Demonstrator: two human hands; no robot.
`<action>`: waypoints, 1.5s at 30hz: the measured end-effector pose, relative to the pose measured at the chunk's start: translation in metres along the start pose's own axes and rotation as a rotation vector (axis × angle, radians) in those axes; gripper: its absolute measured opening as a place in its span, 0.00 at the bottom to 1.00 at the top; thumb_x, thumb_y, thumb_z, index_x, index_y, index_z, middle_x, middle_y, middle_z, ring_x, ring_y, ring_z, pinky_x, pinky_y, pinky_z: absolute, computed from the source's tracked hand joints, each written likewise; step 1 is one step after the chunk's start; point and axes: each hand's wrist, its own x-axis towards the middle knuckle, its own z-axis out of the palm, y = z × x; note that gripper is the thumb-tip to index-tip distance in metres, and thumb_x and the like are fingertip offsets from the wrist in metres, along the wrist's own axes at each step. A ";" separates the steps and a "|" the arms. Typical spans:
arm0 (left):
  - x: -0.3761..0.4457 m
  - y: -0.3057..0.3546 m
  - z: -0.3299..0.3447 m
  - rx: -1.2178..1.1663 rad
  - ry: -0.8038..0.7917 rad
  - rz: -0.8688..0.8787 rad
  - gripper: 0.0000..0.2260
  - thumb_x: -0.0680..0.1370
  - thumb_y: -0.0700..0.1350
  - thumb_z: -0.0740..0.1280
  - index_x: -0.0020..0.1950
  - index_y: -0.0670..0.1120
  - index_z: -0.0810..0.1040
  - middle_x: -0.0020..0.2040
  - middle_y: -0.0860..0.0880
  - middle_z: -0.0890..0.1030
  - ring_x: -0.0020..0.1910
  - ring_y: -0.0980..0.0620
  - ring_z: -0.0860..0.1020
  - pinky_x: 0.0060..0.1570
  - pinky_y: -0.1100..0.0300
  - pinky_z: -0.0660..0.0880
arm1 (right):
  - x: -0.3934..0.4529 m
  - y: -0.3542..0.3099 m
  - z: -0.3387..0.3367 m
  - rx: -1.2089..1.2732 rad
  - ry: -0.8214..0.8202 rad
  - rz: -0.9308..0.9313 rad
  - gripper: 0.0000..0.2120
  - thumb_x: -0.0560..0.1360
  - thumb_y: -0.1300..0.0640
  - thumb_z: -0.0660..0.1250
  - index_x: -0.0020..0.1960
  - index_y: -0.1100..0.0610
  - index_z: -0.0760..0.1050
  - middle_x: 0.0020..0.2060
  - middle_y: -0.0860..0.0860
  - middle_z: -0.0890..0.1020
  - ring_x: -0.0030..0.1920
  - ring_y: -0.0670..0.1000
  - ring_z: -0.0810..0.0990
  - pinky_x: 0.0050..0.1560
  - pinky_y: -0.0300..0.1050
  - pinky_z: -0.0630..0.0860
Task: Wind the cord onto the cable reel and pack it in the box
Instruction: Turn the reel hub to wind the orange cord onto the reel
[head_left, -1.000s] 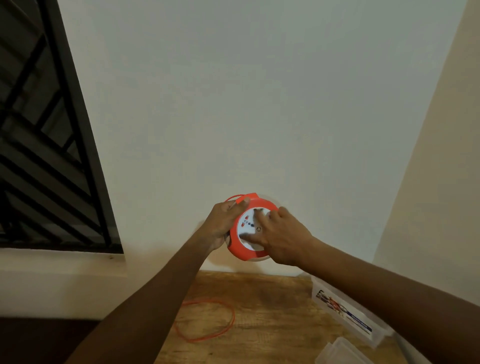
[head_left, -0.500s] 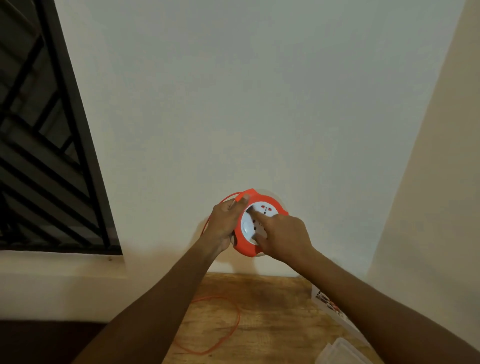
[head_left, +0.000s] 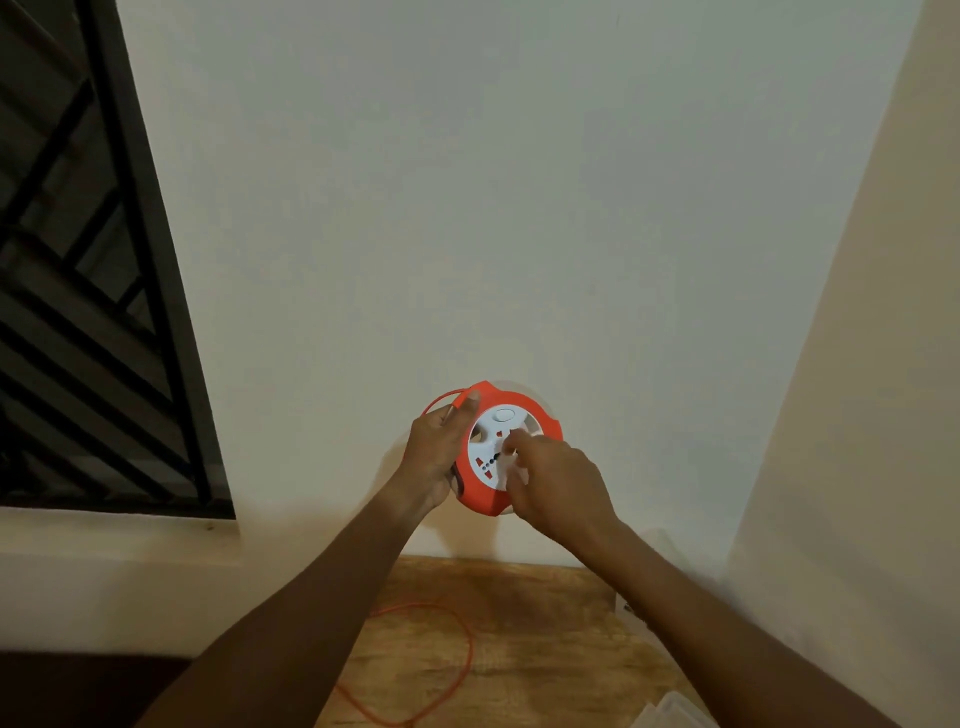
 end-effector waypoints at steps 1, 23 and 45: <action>0.001 0.001 -0.003 0.004 -0.015 0.000 0.11 0.78 0.60 0.70 0.51 0.55 0.84 0.43 0.55 0.89 0.41 0.50 0.89 0.34 0.56 0.84 | -0.001 0.004 0.000 -0.114 -0.016 -0.137 0.19 0.73 0.55 0.71 0.63 0.53 0.76 0.59 0.54 0.81 0.50 0.57 0.83 0.45 0.48 0.81; -0.010 0.002 -0.021 0.298 -0.265 -0.005 0.21 0.66 0.68 0.70 0.52 0.58 0.81 0.47 0.55 0.88 0.45 0.48 0.88 0.39 0.59 0.84 | 0.003 -0.005 -0.010 -0.896 -0.323 -0.779 0.36 0.74 0.47 0.73 0.76 0.46 0.60 0.74 0.59 0.63 0.70 0.64 0.65 0.71 0.63 0.62; -0.021 -0.023 -0.003 -0.027 0.047 -0.042 0.12 0.77 0.59 0.72 0.51 0.52 0.85 0.42 0.53 0.89 0.41 0.50 0.88 0.34 0.58 0.83 | -0.017 -0.001 0.038 0.960 -0.171 0.559 0.36 0.72 0.54 0.74 0.75 0.38 0.62 0.63 0.46 0.75 0.48 0.50 0.81 0.29 0.38 0.77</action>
